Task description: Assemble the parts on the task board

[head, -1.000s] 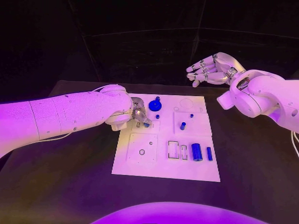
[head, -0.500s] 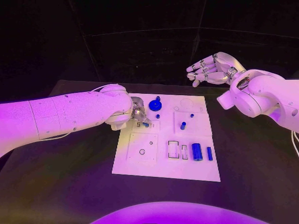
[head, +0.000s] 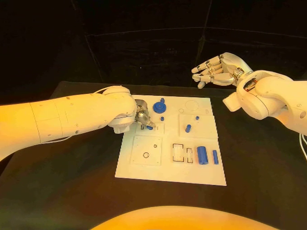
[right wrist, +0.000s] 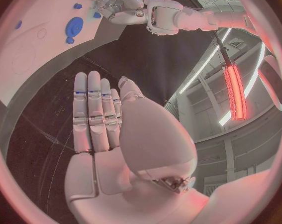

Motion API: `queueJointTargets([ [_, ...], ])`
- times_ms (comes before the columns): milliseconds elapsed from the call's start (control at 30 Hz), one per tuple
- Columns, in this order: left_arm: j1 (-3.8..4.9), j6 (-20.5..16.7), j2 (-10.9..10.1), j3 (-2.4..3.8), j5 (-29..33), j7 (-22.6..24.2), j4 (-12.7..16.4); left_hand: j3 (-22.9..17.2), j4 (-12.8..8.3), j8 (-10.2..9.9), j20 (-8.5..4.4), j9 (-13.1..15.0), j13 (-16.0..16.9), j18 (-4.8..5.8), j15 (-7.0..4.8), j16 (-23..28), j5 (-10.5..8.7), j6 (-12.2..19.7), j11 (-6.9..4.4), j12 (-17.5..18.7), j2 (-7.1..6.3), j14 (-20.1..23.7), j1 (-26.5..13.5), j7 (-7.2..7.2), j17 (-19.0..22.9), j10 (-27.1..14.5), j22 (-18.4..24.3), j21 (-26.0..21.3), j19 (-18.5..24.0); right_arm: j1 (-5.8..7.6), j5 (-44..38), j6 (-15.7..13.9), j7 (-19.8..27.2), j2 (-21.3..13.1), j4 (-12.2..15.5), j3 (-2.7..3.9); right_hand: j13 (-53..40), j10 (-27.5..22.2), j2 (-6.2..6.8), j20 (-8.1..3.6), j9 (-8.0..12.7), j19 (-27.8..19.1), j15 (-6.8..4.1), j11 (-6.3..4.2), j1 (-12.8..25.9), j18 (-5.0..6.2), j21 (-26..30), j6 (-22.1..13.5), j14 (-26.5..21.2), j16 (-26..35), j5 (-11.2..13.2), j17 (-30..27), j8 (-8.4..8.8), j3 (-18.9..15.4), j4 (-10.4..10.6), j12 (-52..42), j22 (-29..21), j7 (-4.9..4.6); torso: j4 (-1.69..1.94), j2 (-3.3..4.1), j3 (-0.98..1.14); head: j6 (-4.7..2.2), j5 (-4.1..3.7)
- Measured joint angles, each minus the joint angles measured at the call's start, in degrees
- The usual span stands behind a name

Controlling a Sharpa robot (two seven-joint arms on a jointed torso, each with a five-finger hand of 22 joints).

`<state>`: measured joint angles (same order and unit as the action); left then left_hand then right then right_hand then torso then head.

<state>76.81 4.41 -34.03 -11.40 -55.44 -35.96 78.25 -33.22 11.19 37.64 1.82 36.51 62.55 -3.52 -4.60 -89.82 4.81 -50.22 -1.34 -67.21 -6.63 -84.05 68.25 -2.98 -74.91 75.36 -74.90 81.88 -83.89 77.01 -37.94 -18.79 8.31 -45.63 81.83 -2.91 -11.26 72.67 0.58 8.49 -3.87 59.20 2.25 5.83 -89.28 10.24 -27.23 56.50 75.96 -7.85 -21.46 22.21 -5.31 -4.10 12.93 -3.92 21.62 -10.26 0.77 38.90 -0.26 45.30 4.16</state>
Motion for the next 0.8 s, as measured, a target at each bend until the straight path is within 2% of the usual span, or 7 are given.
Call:
queueJointTargets([
  [467, 0.06, 0.9, 0.3, 0.02, -0.2, -0.4, -0.2, -0.2, -0.6, 0.3, 0.00, 0.2, 0.3, 0.00, 0.00, 0.0, 0.00, -0.4, -0.21, 0.0, 0.18, 0.0, -1.0, 0.23, 0.0, 0.2, 0.0, 0.2, 0.0, 0.00, -0.3, 0.3, 0.0, 0.1, -0.2, 0.00, 0.1, 0.0, 0.00, 0.00, 0.0, 0.0, 0.00, 0.00, 0.0, 0.00, 0.0, 0.0, 0.0, 0.3, -0.4, -0.1, 0.00, 0.2, 0.2, 0.0, -0.1, 0.00, 0.01, -0.02, 0.01, 0.05, 0.25],
  [633, 0.09, 1.2, 0.6, 0.02, -0.2, -0.6, -0.6, -0.3, -1.2, 0.8, -0.19, 0.4, 0.6, 0.00, 0.00, 0.0, -0.30, -0.9, -0.51, -0.4, 0.93, 0.0, -2.5, 0.71, 0.0, 0.5, 0.0, 0.3, -0.2, 0.00, -0.3, 0.4, 0.0, 0.2, -0.2, 0.00, 0.1, 0.0, 0.00, 0.00, 0.0, 0.0, 0.00, 0.00, 0.0, 0.00, 0.0, 0.0, 0.0, 0.3, -0.4, -0.1, 0.00, 0.2, 0.2, 0.0, -0.1, 0.00, 0.00, 0.02, 0.03, 0.16, 0.27],
  [667, 0.09, 1.3, 0.6, 0.03, -0.2, -0.6, -0.6, -1.4, -2.6, 0.9, -0.19, 0.4, 0.7, 0.00, -0.08, 0.0, -0.35, -0.9, -0.51, -0.4, 0.87, 0.1, -3.3, 0.71, 0.0, 0.5, 0.0, 0.5, -0.2, 0.00, -0.3, 0.4, 0.0, 0.2, -0.2, 0.00, 0.1, 0.0, 0.00, 0.00, 0.0, 0.0, 0.00, 0.00, 0.0, 0.00, 0.0, 0.0, 0.0, 0.3, -0.4, -0.1, 0.00, 0.2, 0.2, 0.0, -0.1, 0.00, -0.01, 0.01, 0.03, 0.17, 0.27],
  [733, 0.11, 1.4, 0.8, 0.03, -0.2, -0.6, -0.9, -2.3, -3.9, 1.0, -0.19, 0.4, 0.8, 0.00, -0.21, 0.0, -0.38, -1.2, -0.64, -0.7, 0.91, 0.2, -4.4, 0.82, 0.0, 0.7, 0.0, 0.5, -0.2, 0.00, -0.4, 0.4, -0.1, 0.2, -0.2, 0.00, 0.1, 0.0, 0.00, 0.00, 0.0, 0.0, 0.00, 0.00, 0.0, 0.00, 0.0, 0.0, 0.0, 0.3, -0.4, 0.0, 0.00, 0.2, 0.2, 0.0, -0.1, 0.00, -0.03, 0.02, 0.03, 0.21, 0.27],
  [800, 0.13, 1.6, 0.9, 0.03, -0.2, -0.7, -1.0, -2.3, -3.9, 1.0, -0.39, 0.5, 0.9, 0.01, -0.27, 0.0, -0.38, -1.4, -0.59, -0.8, 1.22, 0.2, -5.1, 0.97, 0.0, 0.8, 0.0, 0.5, 0.0, 0.00, -0.4, 0.4, -0.1, 0.2, -0.2, -0.01, 0.1, 0.0, 0.00, 0.00, 0.0, 0.0, 0.00, 0.00, 0.0, 0.00, 0.0, 0.0, 0.0, 0.3, -0.4, -0.1, 0.00, 0.2, 0.2, 0.0, -0.1, 0.00, -0.03, 0.02, 0.03, 0.21, 0.27],
])
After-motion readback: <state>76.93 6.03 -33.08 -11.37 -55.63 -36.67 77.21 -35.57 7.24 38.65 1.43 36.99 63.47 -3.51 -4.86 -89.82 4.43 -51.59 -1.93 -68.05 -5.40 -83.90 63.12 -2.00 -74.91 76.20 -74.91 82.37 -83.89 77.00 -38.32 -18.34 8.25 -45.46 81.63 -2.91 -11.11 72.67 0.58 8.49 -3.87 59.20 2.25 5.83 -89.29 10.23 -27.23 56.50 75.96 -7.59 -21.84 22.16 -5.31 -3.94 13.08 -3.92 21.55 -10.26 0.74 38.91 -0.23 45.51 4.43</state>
